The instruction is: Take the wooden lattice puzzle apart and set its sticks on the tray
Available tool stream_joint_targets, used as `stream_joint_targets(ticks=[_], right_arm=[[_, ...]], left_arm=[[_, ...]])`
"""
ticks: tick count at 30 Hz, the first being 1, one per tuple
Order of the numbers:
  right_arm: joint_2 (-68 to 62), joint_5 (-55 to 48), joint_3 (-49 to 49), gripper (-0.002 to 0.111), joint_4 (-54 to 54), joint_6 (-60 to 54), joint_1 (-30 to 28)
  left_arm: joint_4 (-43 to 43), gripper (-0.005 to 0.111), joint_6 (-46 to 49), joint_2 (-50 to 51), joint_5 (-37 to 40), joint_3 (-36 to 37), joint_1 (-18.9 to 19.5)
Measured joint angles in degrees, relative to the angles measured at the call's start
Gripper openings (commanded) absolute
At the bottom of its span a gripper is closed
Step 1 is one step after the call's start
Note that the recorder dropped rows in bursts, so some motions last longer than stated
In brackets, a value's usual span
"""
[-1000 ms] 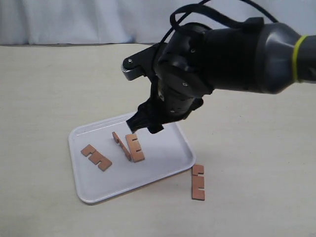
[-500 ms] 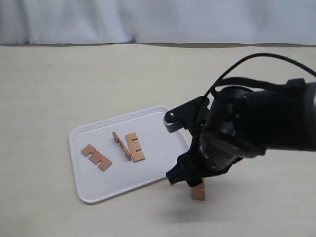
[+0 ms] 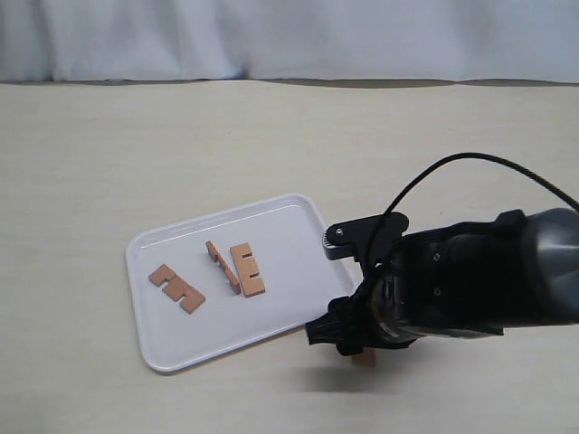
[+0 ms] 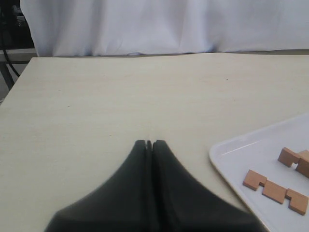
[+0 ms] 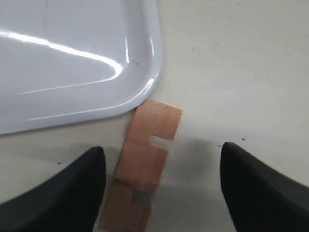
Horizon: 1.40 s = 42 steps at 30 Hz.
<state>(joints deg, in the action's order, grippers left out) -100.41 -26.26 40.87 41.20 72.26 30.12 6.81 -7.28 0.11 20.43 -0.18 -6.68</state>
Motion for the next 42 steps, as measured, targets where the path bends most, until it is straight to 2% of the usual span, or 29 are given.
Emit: stream_joint_targets(ticks=[9,15,34,36,40,42], right_arm=[[-1.7,3.4,0.0,0.057,3.8,6.2,0.0],[-1.7,3.7,0.0,0.043,4.3,9.2,0.0],[-3.4,2.8,0.3,0.043,6.4,12.4,0.0],[-3.5,3.2,0.5,0.036,6.6,12.4,0.0],[-3.8,4.1,0.6,0.005,7.3,12.4,0.0],[-3.8,4.2,0.6,0.005,7.8,12.4,0.0]], left_arm=[[0.0,0.0,0.0,0.0,0.0,0.0,0.0],[0.0,0.0,0.0,0.0,0.0,0.0,0.0],[0.0,0.0,0.0,0.0,0.0,0.0,0.0],[0.0,0.0,0.0,0.0,0.0,0.0,0.0],[0.0,0.0,0.0,0.0,0.0,0.0,0.0],[0.0,0.0,0.0,0.0,0.0,0.0,0.0]])
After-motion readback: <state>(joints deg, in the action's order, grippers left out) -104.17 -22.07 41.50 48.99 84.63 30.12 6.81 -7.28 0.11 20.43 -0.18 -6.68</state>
